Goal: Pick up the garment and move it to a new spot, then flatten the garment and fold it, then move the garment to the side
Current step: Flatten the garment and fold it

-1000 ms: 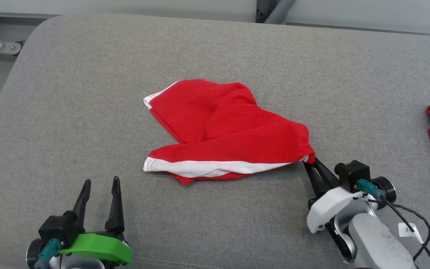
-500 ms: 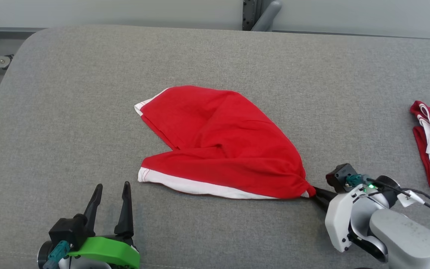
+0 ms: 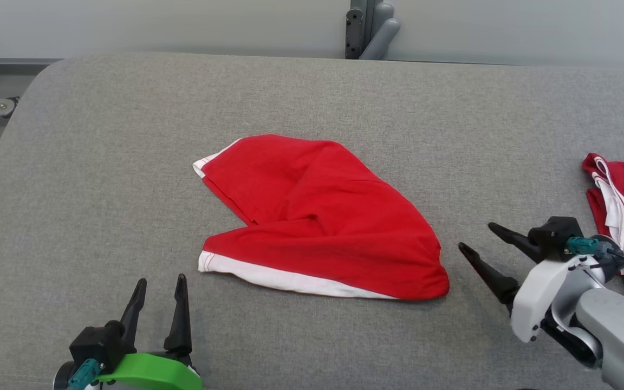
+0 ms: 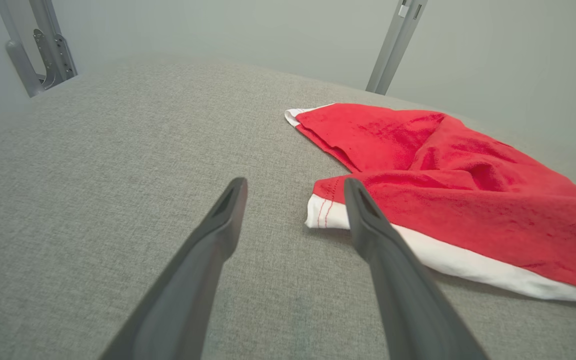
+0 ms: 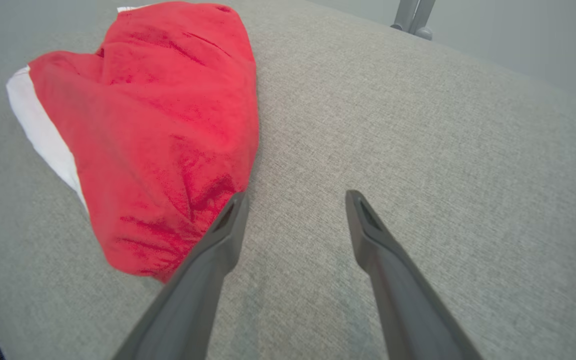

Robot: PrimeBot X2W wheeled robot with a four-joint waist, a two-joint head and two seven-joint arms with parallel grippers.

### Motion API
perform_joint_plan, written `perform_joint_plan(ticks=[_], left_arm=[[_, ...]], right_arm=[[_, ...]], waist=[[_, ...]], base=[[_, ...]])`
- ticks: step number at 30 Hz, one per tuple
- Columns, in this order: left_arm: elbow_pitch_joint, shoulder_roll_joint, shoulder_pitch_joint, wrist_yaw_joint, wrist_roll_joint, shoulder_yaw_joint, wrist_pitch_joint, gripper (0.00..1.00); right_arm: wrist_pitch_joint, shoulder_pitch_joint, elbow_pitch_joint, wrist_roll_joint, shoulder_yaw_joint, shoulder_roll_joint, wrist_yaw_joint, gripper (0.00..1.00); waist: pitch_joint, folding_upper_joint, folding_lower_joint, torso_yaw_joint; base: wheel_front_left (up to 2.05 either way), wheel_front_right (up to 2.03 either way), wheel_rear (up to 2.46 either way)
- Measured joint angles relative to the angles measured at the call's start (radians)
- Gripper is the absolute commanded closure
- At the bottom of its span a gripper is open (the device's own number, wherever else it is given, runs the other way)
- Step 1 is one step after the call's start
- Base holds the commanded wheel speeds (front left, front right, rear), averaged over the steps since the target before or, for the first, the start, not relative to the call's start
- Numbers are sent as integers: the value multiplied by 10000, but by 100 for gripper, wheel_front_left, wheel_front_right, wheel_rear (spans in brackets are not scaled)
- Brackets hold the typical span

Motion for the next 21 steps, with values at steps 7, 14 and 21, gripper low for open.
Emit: perform_joint_plan(ticks=[7,14,21], left_arm=[[-96,0,-42,-2,-58,-192,0,0],[-59,0,-47,-2,-100,-221,0,0],[-48,2,-72,-2,-128,-167,0,0]], right_arm=[[-437,-45,-690,-84,608,537,0,0],[-362,-413,-230,-184,1317,836,0,0],[-27,-737,685,-349,1586,1070,0,59]], waist=[[36,0,0,28],[167,0,0,347],[303,0,0,656]], base=[[0,0,0],[0,0,0],[0,0,0]])
